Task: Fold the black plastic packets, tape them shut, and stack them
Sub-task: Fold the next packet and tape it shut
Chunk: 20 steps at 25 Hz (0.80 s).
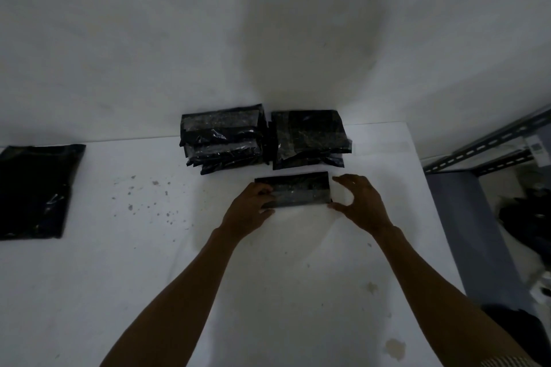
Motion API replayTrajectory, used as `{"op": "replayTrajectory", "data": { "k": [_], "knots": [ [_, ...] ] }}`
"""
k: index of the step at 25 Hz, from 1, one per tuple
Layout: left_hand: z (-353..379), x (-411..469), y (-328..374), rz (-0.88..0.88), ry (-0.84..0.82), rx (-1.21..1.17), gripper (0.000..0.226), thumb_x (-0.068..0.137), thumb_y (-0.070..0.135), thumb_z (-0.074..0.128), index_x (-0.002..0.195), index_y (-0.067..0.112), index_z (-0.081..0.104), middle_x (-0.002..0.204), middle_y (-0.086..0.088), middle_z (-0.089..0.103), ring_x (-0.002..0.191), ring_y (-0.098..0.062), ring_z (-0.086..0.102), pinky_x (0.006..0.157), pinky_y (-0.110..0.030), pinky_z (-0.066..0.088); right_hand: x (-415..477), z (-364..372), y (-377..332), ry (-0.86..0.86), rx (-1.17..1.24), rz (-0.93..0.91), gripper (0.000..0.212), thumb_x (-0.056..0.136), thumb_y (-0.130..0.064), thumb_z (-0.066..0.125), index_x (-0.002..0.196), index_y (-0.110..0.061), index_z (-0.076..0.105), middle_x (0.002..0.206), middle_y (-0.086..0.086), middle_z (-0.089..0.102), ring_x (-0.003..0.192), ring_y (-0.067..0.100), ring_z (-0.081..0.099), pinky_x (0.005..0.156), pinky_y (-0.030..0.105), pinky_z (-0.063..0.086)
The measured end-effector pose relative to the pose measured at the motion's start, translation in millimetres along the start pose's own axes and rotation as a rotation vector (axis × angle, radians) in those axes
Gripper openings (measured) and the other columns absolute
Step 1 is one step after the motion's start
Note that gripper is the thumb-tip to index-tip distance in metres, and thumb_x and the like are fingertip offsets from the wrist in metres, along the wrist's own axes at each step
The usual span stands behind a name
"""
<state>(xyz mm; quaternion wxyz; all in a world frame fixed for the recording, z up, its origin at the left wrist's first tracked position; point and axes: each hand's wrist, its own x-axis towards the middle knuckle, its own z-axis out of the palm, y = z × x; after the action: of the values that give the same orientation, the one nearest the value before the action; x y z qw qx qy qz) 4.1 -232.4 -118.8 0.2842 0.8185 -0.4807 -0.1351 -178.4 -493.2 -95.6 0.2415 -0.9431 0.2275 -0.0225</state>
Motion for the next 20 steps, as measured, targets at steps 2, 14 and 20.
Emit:
{"op": "replayTrajectory", "data": {
  "k": [2, 14, 20],
  "knots": [
    [3, 1, 1, -0.015, -0.002, 0.005, 0.031, 0.079, 0.016, 0.079, 0.108, 0.009, 0.073, 0.12, -0.009, 0.06, 0.108, -0.025, 0.059, 0.087, -0.033, 0.053, -2, 7, -9, 0.082, 0.033, -0.047, 0.035, 0.082, -0.027, 0.079, 0.114, -0.015, 0.07, 0.112, 0.004, 0.066, 0.101, 0.02, 0.057, 0.084, 0.034, 0.052],
    [5, -2, -12, -0.077, 0.042, -0.109, 0.039, 0.078, 0.0, 0.077, 0.115, 0.004, 0.068, 0.131, -0.016, 0.052, 0.116, -0.026, 0.056, 0.098, -0.03, 0.05, 2, 17, -13, 0.106, -0.02, 0.042, 0.025, 0.084, -0.002, 0.069, 0.107, -0.011, 0.072, 0.107, 0.009, 0.068, 0.094, 0.026, 0.062, 0.076, 0.034, 0.053],
    [7, -8, -4, -0.214, 0.161, -0.184, 0.038, 0.072, 0.0, 0.082, 0.108, 0.005, 0.069, 0.12, -0.014, 0.057, 0.105, -0.02, 0.058, 0.096, -0.025, 0.047, 7, 39, -37, -0.091, 0.103, -0.183, 0.04, 0.078, -0.011, 0.081, 0.116, -0.005, 0.07, 0.119, 0.018, 0.064, 0.104, 0.033, 0.064, 0.092, 0.037, 0.052]
  ]
}}
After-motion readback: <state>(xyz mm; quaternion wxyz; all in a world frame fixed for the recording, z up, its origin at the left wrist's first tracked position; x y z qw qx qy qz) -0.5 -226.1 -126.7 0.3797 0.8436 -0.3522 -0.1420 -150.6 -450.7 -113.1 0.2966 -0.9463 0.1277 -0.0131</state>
